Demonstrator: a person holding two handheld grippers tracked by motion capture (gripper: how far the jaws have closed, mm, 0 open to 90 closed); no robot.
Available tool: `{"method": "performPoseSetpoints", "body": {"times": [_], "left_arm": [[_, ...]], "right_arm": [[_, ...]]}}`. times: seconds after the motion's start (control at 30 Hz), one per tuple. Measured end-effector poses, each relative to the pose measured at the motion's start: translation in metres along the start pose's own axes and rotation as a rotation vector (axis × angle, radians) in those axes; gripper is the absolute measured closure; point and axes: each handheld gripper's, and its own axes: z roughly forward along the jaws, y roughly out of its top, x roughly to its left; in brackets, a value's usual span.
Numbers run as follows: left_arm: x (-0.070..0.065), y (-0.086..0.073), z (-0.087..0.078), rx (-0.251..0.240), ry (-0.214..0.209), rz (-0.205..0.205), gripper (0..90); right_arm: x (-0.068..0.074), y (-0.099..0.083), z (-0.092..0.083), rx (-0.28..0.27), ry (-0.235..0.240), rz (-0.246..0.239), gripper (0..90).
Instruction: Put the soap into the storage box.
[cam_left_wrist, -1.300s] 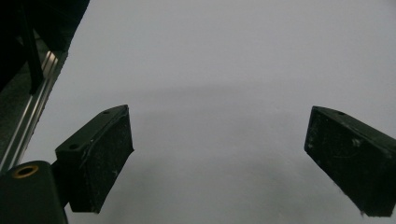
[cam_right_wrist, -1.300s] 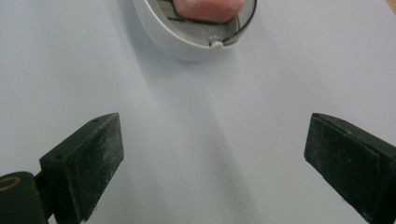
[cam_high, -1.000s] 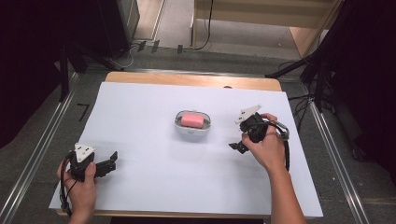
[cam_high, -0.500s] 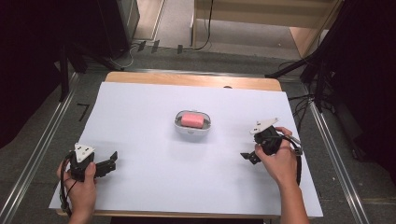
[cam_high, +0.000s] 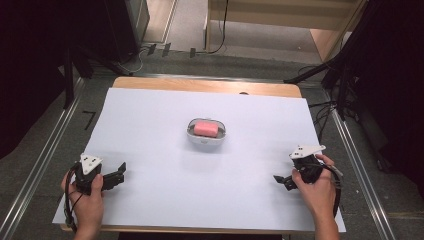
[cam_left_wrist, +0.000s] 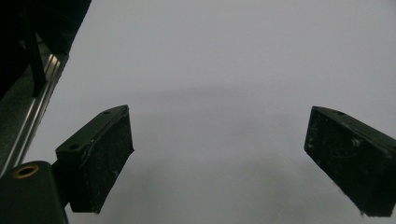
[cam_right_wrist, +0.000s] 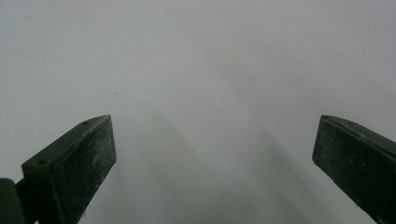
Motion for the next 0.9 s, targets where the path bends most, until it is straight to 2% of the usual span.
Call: {"method": "performPoseSetpoints", "body": {"times": [0.17,0.37,0.57,0.7,0.73,0.8,0.83,0.87,0.9], "left_arm": [[-0.001,0.000,0.000,-0.002,0.002,0.002,8.5],[-0.001,0.000,0.000,-0.002,0.001,0.009,8.5],[-0.001,0.000,0.000,-0.004,0.004,0.014,8.5],[-0.002,0.000,0.000,-0.009,0.005,0.016,8.5],[-0.002,0.000,0.000,-0.007,0.004,0.016,8.5],[-0.001,0.000,0.000,-0.006,0.003,0.016,8.5],[-0.001,0.000,0.000,-0.007,0.003,0.018,8.5],[-0.001,0.000,0.000,-0.007,0.003,0.018,8.5],[-0.002,0.000,0.000,-0.006,0.004,0.019,8.5]], "right_arm": [[-0.001,-0.017,-0.008,-0.047,-0.007,0.041,0.0],[0.000,-0.034,-0.015,-0.073,-0.014,0.065,0.0],[-0.002,-0.057,-0.025,-0.139,-0.027,0.120,0.0],[-0.002,-0.066,-0.028,-0.167,-0.031,0.150,0.0],[-0.001,-0.071,-0.031,-0.179,-0.068,0.185,0.1],[-0.001,-0.077,-0.035,-0.194,-0.092,0.214,6.2],[0.000,-0.080,-0.037,-0.203,-0.109,0.232,13.5],[0.000,-0.080,-0.037,-0.203,-0.109,0.232,13.5],[0.000,-0.083,-0.039,-0.211,-0.130,0.250,18.3]]}}
